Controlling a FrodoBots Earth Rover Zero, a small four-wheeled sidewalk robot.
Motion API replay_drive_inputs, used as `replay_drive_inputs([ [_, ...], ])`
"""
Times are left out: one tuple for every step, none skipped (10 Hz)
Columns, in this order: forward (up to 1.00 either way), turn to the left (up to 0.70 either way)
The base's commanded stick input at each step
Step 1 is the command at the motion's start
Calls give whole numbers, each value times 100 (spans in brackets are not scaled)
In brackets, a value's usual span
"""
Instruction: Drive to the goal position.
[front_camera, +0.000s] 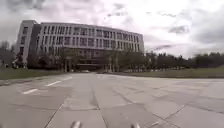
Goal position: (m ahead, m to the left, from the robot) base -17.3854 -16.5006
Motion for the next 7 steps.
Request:
replay_drive_inputs([
  [0, -86],
  [0, -86],
  [0, -86],
  [0, -86],
  [0, -86],
  [0, -86],
  [0, -86],
])
